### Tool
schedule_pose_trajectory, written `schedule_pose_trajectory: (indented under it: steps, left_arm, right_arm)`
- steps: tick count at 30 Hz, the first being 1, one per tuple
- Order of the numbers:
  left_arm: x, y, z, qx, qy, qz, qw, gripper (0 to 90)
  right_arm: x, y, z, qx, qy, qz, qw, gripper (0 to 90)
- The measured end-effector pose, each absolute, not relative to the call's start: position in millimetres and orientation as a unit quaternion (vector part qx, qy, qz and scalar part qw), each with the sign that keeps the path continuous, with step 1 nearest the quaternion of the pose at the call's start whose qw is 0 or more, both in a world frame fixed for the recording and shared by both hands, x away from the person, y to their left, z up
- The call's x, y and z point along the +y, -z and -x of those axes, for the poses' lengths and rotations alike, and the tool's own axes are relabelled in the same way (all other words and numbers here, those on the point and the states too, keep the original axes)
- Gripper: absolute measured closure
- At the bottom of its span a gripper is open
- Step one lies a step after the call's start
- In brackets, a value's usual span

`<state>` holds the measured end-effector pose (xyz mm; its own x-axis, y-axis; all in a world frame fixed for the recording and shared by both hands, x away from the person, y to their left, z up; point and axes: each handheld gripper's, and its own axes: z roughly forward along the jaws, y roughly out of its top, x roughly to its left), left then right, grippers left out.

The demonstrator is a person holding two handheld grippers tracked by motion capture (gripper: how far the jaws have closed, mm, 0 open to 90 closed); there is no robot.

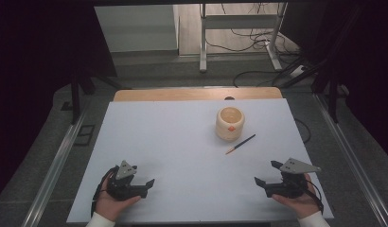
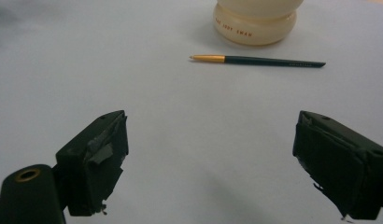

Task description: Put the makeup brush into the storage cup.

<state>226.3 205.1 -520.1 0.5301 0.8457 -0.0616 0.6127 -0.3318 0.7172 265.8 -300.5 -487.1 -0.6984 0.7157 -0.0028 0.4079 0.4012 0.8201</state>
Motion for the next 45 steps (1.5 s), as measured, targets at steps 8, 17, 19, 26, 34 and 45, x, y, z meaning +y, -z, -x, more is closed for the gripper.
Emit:
schedule_pose_trajectory:
  steps: [8, 17, 19, 26, 34, 45]
  left_arm:
    - [204.5, 519.6, -225.5, 0.453, -0.166, -0.802, 0.352, 16.5]
    - [203.6, 519.7, -225.3, 0.455, -0.165, -0.801, 0.354, 16.6]
    - [203.2, 520.5, -225.5, 0.456, -0.163, -0.8, 0.355, 16.6]
    - [204.8, 521.1, -226.1, 0.456, -0.161, -0.801, 0.353, 16.6]
    - [205.1, 521.8, -226.0, 0.455, -0.161, -0.803, 0.349, 16.7]
    - [205.4, 523.2, -226.6, 0.455, -0.16, -0.805, 0.345, 16.8]
  right_arm:
    - [-304.4, 485.8, -268.1, 0.823, -0.418, -0.337, 0.185, 12.8]
    - [-304.0, 478.0, -280.7, 0.87, -0.374, -0.258, 0.191, 14.5]
    - [-301.2, 473.0, -286.4, 0.886, -0.354, -0.225, 0.198, 14.4]
    - [-287.9, 448.4, -310.9, 0.923, -0.316, -0.119, 0.183, 13.9]
    - [-266.9, 430.7, -343.4, 0.95, -0.279, -0.035, 0.138, 14.3]
    - [-251.7, 418.7, -365.3, 0.96, -0.245, 0.022, 0.132, 14.6]
